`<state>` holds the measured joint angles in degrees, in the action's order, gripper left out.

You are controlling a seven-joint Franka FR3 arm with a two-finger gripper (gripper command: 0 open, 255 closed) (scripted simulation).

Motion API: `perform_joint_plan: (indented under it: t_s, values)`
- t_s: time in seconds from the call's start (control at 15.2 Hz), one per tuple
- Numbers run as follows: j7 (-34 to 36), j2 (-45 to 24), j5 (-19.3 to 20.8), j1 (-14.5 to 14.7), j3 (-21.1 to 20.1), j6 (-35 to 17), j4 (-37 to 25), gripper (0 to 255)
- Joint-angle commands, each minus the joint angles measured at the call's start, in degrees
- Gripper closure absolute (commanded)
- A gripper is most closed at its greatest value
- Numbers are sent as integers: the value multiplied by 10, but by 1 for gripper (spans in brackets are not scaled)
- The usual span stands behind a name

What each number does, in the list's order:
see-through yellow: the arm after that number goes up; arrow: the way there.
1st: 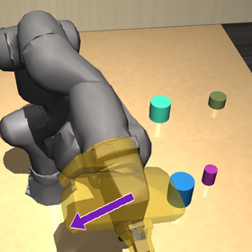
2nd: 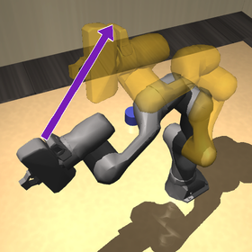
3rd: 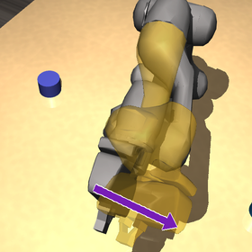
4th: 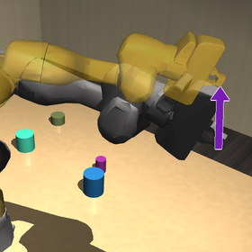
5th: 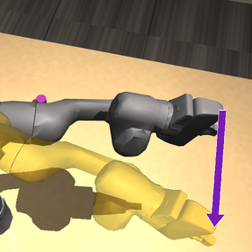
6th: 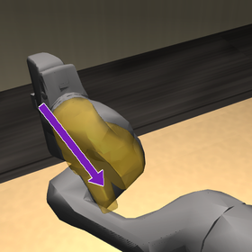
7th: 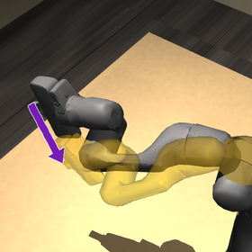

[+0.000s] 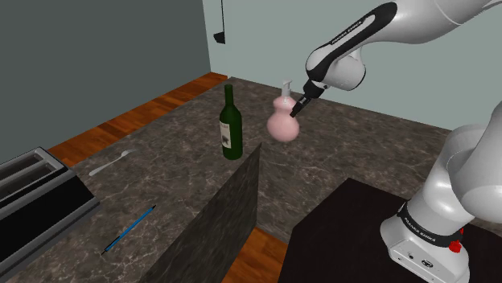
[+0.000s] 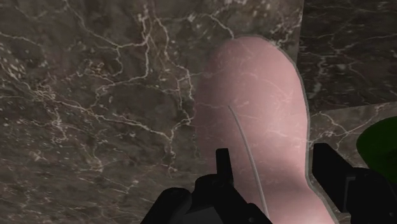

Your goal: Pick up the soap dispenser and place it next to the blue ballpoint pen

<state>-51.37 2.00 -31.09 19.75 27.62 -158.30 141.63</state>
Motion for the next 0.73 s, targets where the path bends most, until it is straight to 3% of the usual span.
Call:
perform_joint_plan:
  t_s: [0.0,0.66]
  values:
    - [-1,-1,-1,0,0,0,0,255]
    - [103,65,121,-25,-12,62,-15,255]
